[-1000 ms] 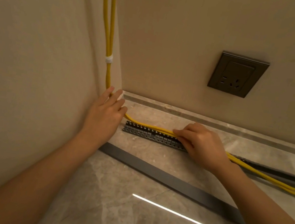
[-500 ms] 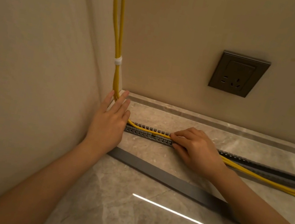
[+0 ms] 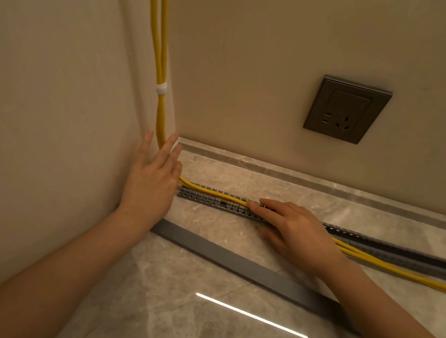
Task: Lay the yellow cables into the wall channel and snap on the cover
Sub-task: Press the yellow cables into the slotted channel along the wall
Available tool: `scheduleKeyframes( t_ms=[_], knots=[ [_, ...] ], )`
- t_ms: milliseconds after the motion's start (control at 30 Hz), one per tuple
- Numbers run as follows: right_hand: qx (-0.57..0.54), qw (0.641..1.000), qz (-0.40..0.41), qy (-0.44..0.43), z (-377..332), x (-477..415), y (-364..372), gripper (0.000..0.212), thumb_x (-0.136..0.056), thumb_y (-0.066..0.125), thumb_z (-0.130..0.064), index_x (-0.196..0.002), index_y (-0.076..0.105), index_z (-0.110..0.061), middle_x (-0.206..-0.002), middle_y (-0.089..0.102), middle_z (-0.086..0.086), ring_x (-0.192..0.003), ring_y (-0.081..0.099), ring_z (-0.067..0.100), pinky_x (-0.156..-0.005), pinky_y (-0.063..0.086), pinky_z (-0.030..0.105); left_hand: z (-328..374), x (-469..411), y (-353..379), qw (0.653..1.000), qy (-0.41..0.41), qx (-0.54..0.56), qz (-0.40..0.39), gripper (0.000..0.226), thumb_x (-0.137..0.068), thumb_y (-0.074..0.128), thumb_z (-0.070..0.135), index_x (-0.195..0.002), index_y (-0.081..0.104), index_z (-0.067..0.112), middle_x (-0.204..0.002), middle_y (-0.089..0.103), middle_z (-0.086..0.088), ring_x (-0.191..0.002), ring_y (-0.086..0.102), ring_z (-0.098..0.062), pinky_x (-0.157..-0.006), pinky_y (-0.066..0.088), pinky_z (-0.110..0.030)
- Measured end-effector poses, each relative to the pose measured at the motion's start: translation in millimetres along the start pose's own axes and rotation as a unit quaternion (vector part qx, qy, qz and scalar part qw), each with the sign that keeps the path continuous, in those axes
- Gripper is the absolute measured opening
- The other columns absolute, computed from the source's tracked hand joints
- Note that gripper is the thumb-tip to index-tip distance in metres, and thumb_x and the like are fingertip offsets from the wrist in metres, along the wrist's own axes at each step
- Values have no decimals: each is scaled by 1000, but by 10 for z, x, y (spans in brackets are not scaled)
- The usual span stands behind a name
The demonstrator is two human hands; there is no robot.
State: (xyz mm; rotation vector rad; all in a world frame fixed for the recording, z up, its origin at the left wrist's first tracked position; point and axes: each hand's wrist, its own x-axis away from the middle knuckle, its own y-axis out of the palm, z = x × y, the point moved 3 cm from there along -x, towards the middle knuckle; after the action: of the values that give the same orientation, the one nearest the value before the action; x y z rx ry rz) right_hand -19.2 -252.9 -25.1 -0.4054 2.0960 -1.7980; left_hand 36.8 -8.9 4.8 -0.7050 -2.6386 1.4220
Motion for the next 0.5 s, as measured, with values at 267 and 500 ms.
scheduleKeyframes(
  t_ms=[267,500],
  knots=[
    [13,1000,10,15,-25,-115,-23,39,-95,44,-39,-133,47,-30,-125,57,-1,-106,53,20,-82,45,34,96,81,4,996,3,83,14,49,-87,44,20,-133,49,3,-145,41,-12,-142,18,-31,-109,-8,-60],
    [5,1000,19,12,-38,-62,38,43,-94,47,-37,-137,44,-28,-136,52,0,-111,53,23,-87,45,37,286,258,78,967,27,251,16,63,-91,48,27,-146,24,7,-152,29,-8,-143,17,-21,-117,0,-45]
  ],
)
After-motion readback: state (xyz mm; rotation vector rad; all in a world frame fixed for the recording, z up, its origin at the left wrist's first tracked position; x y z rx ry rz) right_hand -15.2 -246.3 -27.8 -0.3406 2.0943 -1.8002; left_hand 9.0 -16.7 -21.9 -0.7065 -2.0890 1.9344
